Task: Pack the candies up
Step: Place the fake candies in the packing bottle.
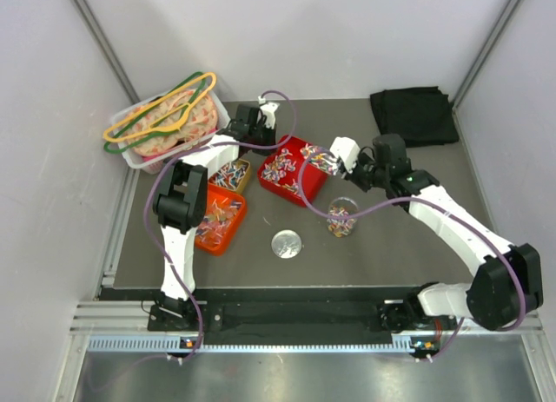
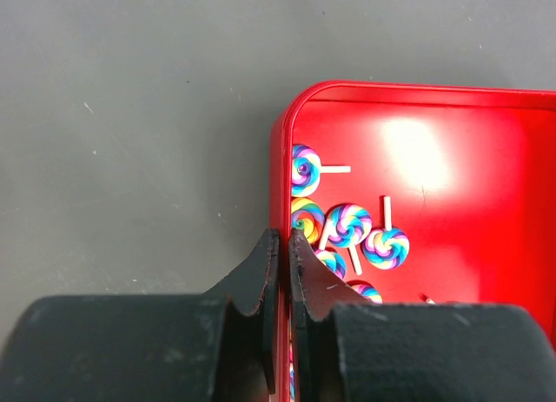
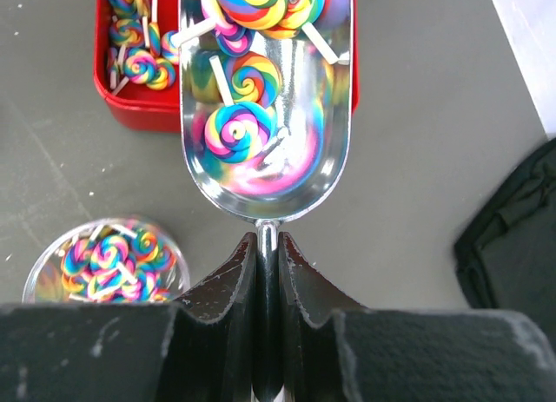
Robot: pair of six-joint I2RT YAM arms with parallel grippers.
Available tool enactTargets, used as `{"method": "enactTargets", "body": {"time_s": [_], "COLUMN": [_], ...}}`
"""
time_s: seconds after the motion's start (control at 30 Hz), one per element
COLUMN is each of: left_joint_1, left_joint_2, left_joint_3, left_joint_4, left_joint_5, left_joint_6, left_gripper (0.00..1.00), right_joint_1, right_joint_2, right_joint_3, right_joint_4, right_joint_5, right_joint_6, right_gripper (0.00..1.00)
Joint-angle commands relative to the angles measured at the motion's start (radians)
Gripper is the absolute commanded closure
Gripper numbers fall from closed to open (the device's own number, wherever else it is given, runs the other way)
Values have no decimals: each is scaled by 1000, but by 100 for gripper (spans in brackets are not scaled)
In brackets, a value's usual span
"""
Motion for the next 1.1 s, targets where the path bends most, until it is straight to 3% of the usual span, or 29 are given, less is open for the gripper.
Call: {"method": "enactTargets", "body": {"time_s": [0.0,0.33,1.07], "left_joint_1": [3,6,19], "left_joint_2": [-82,-77,-91], "left_joint_3": [28,25,17], "left_joint_4": [9,6,-26], "left_joint_5": [60,62,59], "left_joint_6": [-15,-9,16], "left_gripper": [100,100,100], "right_joint_1": [-40,-91,-140], "right_joint_2": [-73,-152,-345], "right_joint_3": [-36,-120,-139], "right_joint_4": [18,22,-298], "right_joint_5": [-49,-75,-15], "right_joint_6": [5,17,-85], "right_gripper": [100,100,100]}}
